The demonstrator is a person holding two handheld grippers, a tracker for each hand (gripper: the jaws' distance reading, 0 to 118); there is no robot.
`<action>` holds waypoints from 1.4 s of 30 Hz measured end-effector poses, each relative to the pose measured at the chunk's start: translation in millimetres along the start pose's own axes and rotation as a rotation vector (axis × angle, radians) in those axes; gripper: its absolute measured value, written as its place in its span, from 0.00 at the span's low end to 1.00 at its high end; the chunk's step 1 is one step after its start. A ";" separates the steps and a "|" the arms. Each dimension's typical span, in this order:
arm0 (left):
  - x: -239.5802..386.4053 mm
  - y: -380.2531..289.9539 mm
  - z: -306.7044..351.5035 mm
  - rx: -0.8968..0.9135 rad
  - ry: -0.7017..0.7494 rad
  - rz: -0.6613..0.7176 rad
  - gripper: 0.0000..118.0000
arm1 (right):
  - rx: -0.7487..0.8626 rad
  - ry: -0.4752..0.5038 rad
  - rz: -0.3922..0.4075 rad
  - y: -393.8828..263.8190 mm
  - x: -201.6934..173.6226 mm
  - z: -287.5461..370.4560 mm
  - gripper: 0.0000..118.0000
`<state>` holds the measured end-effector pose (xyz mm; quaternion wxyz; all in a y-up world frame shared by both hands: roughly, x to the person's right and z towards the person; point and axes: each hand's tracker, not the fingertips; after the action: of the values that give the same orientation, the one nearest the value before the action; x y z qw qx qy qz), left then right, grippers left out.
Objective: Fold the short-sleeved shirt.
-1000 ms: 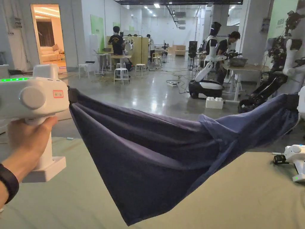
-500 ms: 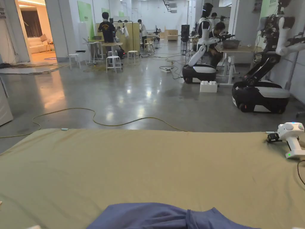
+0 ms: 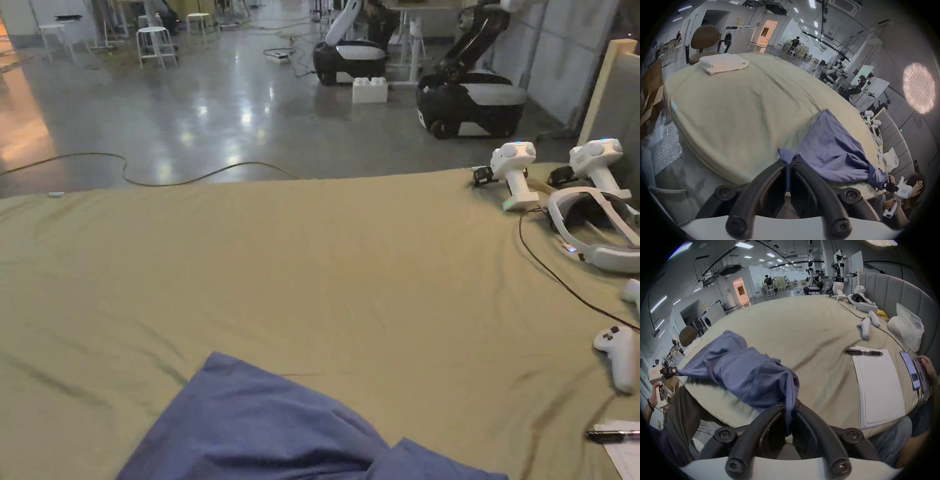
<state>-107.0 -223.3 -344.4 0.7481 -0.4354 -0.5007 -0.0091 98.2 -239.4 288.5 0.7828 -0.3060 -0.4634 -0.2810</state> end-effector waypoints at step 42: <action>188.7 23.3 193.4 0.597 -0.113 -0.542 0.00 | 0.608 -0.060 0.024 61.9 -120.6 174.0 0.00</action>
<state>-145.8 -1.4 -193.4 0.7834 -0.0509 -0.6184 -0.0363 -3.2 -51.4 233.4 0.8276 -0.0714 -0.5455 -0.1112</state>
